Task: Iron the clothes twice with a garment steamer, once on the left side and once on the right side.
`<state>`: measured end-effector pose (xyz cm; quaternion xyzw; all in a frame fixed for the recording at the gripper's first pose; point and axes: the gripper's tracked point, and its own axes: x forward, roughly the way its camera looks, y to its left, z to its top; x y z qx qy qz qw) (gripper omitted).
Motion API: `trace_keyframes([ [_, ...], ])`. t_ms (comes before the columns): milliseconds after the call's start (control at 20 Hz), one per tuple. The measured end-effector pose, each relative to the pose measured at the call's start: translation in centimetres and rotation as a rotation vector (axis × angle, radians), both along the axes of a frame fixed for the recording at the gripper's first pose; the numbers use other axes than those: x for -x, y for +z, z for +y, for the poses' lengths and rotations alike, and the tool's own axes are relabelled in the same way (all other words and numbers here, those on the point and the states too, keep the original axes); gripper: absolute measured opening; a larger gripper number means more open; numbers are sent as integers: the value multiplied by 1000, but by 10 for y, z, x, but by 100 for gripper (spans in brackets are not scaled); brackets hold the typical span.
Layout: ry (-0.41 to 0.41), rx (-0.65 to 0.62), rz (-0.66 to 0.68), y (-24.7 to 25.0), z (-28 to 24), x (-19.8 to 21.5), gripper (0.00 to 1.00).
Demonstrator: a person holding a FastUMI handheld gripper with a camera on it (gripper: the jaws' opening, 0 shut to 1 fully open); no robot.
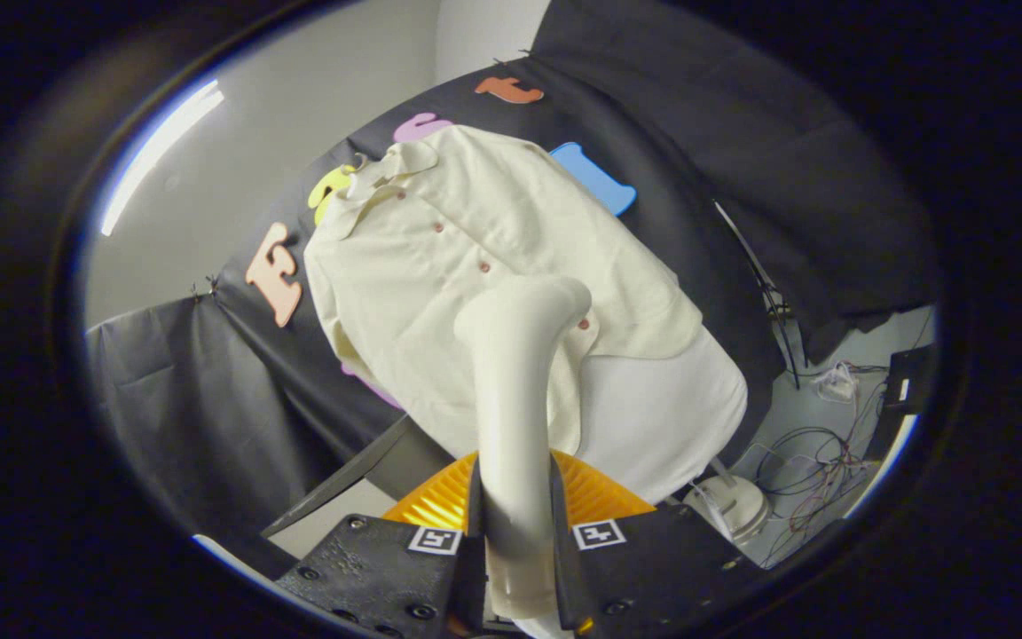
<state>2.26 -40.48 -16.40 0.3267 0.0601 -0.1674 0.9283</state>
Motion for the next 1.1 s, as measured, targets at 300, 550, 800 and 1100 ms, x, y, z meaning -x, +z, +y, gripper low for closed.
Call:
trace_keyframes([
  [300,155,123,-69,63,132,5,31],
  [550,279,246,-100,118,244,23,31],
  [800,303,327,-125,155,311,36,31],
  [1100,337,367,-146,173,357,50,31],
])
